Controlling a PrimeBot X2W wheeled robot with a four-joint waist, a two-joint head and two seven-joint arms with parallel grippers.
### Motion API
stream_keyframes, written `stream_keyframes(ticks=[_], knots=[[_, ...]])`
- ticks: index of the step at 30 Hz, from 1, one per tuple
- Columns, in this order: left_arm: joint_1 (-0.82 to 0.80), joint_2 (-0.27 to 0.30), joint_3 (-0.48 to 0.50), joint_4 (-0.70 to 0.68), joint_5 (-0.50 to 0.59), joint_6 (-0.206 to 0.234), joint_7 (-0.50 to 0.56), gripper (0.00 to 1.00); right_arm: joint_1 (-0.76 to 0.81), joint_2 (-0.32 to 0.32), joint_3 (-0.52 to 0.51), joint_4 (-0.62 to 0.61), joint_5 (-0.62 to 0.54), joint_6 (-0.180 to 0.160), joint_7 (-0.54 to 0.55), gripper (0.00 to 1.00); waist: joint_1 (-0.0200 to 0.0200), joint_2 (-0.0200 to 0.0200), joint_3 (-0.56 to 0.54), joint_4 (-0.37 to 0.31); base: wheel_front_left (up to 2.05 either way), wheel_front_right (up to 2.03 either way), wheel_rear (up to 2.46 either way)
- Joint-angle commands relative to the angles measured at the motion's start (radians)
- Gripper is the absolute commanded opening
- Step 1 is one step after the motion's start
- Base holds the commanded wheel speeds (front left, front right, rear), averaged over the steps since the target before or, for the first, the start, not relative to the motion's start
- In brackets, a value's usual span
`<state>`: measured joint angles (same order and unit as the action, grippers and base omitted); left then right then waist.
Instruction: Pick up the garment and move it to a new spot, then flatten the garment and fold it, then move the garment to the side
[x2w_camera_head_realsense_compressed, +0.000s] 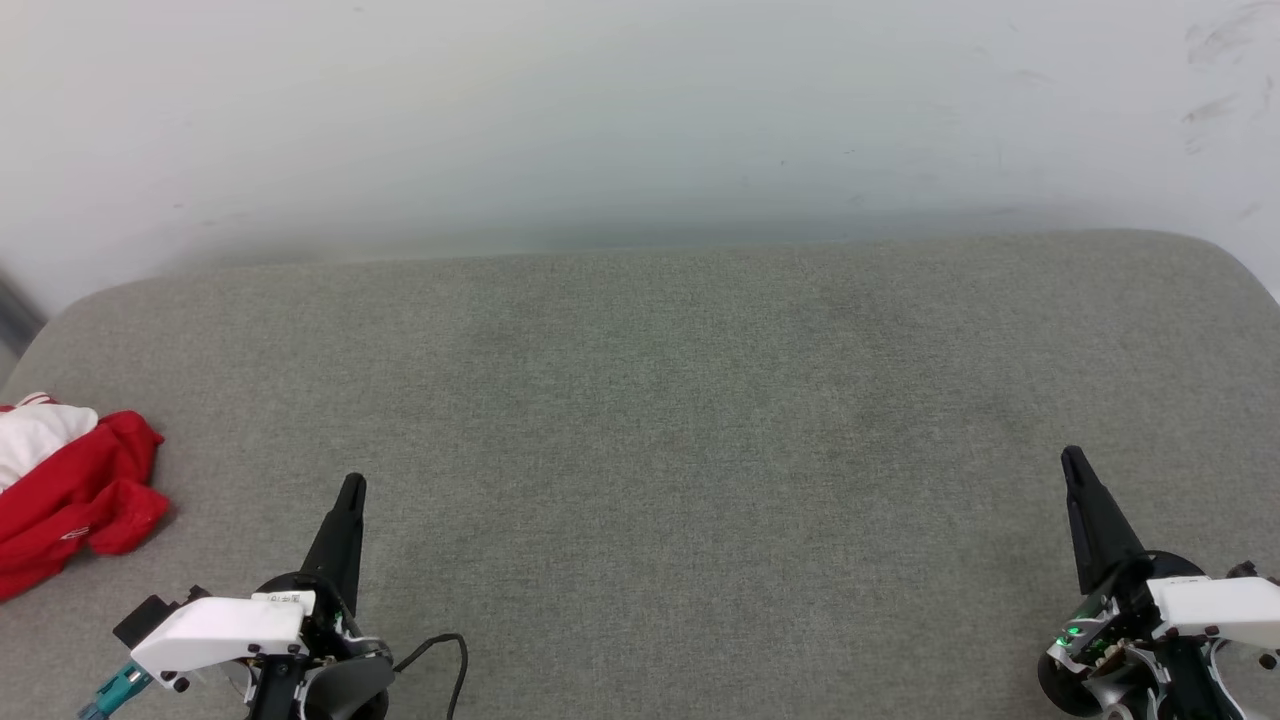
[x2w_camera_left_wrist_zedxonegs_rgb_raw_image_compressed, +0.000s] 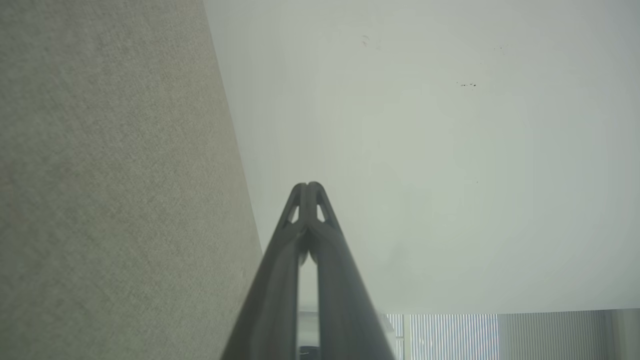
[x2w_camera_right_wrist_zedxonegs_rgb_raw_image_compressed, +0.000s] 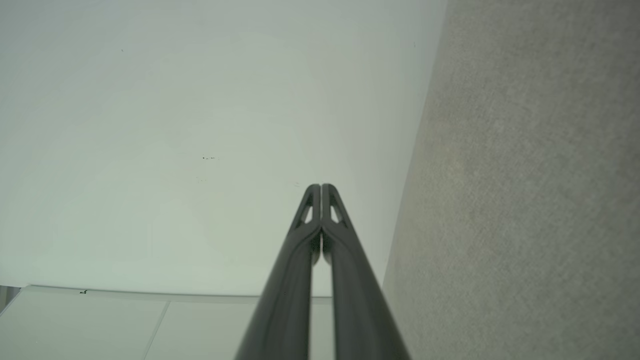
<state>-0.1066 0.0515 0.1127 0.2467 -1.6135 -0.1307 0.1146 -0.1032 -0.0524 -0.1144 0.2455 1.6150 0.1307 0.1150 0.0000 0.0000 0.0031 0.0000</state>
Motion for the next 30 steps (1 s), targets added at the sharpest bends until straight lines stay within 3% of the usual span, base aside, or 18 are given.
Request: stream_keyframes(ticks=[1, 30], knots=[[-0.008, -0.001, 0.005, 0.0, 0.003, -0.002, 0.003, 0.0, -0.013, 0.003, -0.001, 0.001, -0.006, 0.0, 0.002, 0.0, 0.0, 0.0, 0.0, 0.0, 0.0, 0.0, 0.0], [-0.008, -0.001, 0.004, 0.0, 0.003, -0.002, 0.002, 0.0, -0.013, 0.003, 0.0, 0.001, -0.005, 0.0, 0.002, 0.0, 0.0, 0.0, 0.0, 0.0, 0.0, 0.0, 0.0]])
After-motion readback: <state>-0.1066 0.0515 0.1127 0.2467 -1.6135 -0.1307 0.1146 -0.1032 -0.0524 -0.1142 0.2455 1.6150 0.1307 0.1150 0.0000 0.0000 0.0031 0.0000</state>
